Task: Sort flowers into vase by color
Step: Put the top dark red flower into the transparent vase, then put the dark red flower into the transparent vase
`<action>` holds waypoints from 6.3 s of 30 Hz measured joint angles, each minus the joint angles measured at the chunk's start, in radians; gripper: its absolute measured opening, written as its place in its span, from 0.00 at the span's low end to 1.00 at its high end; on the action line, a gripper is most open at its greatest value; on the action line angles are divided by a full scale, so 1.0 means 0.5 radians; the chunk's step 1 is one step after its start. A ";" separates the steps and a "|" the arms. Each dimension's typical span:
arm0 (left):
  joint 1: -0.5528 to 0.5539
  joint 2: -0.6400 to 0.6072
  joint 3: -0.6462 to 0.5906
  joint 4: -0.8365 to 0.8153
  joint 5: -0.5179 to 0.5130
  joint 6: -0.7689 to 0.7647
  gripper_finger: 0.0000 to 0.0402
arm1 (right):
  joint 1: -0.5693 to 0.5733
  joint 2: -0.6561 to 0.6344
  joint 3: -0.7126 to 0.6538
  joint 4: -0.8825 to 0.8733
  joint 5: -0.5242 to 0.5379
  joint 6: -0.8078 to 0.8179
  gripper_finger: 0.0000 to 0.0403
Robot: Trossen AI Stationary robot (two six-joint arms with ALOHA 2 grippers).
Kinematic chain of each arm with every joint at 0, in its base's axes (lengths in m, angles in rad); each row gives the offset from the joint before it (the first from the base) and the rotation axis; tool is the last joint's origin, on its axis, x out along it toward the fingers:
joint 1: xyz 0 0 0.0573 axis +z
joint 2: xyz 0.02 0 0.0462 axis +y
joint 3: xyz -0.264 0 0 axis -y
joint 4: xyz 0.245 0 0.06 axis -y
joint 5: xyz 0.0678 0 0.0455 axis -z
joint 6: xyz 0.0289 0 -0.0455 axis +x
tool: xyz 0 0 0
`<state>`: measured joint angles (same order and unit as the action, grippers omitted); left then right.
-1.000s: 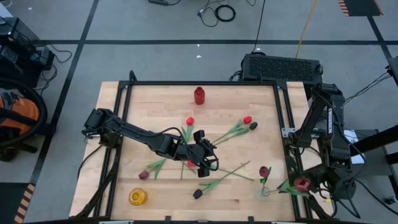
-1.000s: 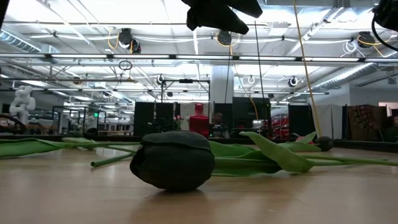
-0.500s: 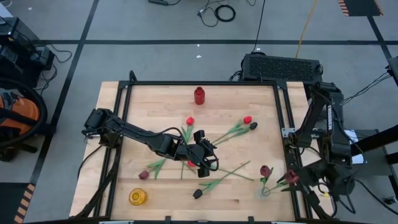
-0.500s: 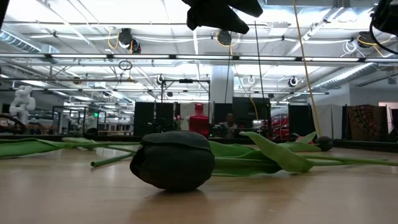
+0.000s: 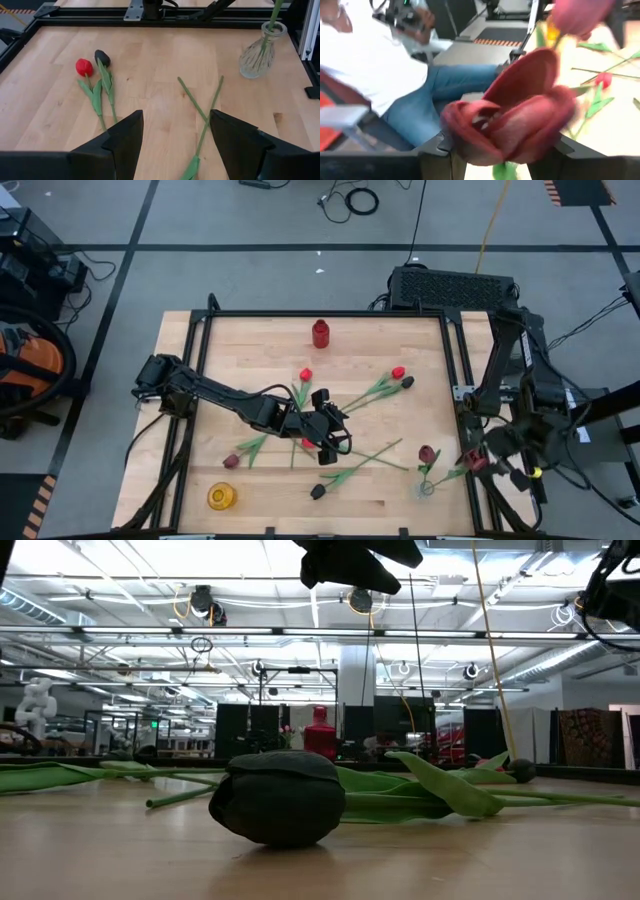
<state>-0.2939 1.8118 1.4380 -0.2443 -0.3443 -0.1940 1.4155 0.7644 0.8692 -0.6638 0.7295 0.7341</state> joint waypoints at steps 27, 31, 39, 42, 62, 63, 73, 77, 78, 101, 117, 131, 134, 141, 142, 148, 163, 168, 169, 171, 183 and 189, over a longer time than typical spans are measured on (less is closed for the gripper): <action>0.001 0.000 0.000 0.057 0.000 0.052 0.59 | -0.001 -0.536 0.001 0.091 0.523 -0.176 0.94; 0.018 0.000 0.000 0.059 0.002 0.054 0.59 | -0.002 -0.638 0.003 0.110 0.940 -0.408 0.93; 0.035 0.000 0.000 0.057 0.054 0.105 0.59 | -0.019 -0.640 0.003 0.028 1.679 -0.458 0.93; 0.041 0.000 0.000 0.058 0.059 0.136 0.59 | -0.074 -0.570 -0.008 -0.071 1.682 -0.400 0.93; 0.079 0.000 0.000 0.140 0.279 0.249 0.59 | -0.689 -0.336 -0.631 0.015 1.461 0.133 0.93; 0.079 0.000 0.000 0.136 0.279 0.249 0.59 | -0.715 -0.314 -0.644 0.043 1.440 0.134 0.93; 0.075 -0.157 0.000 -0.288 0.135 -0.055 0.59 | -1.080 -0.072 -0.690 0.295 0.988 -0.238 0.93; 0.042 -0.177 0.000 -0.368 0.111 -0.091 0.59 | -1.259 -0.032 -0.689 0.337 0.803 -0.412 0.93; 0.028 -0.181 0.000 -0.383 0.111 -0.102 0.59 | -1.298 -0.030 -0.689 0.345 0.769 -0.442 0.93; -0.118 -0.185 0.000 -0.877 -0.109 -0.500 0.59 | -1.458 -0.302 -0.687 0.598 -0.207 -0.713 0.93; -0.281 -0.185 0.000 -0.894 -0.172 -0.682 0.59 | -1.601 -0.441 -0.687 0.568 -0.270 -1.010 0.85; -0.304 -0.185 0.000 -0.899 -0.254 -0.693 0.59 | -1.856 -0.566 -0.687 0.827 0.223 -1.136 0.49; -0.303 -0.185 0.000 -0.906 -0.315 -0.657 0.59 | -1.966 -0.515 -0.687 0.813 0.200 -1.086 0.44; -0.282 -0.185 0.000 -0.913 -0.360 -0.600 0.59 | -2.287 -0.217 -0.687 1.008 -0.355 -1.158 0.41; -0.277 -0.185 0.000 -0.912 -0.362 -0.594 0.59 | -2.337 -0.160 -0.687 1.066 -0.431 -1.192 0.41; -0.263 -0.185 0.000 -0.929 -0.362 -0.595 0.59 | -2.685 0.169 -0.687 1.438 -1.049 -1.331 0.41; -0.443 -0.185 -0.044 -1.638 -0.575 -1.325 0.59 | -3.003 0.754 -0.687 2.026 -1.629 -1.386 0.41; -0.464 -0.185 -0.196 -1.636 -0.569 -1.435 0.59 | -3.005 0.855 -0.687 2.081 -1.629 -1.455 0.41; -0.453 -0.185 -0.240 -1.628 -0.546 -1.453 0.59 | -3.005 0.860 -0.687 2.084 -1.629 -1.455 0.41; -0.426 -0.184 -0.326 -1.633 -0.487 -1.494 0.59 | -3.005 0.861 -0.687 2.079 -1.629 -1.455 0.41; -0.542 -0.183 -0.591 -1.563 -0.261 -1.718 0.59 | -3.004 0.850 -0.687 2.036 -1.617 -1.394 0.41; -0.629 -0.183 -0.732 -1.398 -0.258 -1.745 0.58 | -3.004 0.850 -0.687 2.035 -1.617 -1.406 0.41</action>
<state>-0.6085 1.7203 1.0722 -0.9435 -0.4735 -1.0665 -0.0864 1.1896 0.5258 0.3538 -0.0788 0.0312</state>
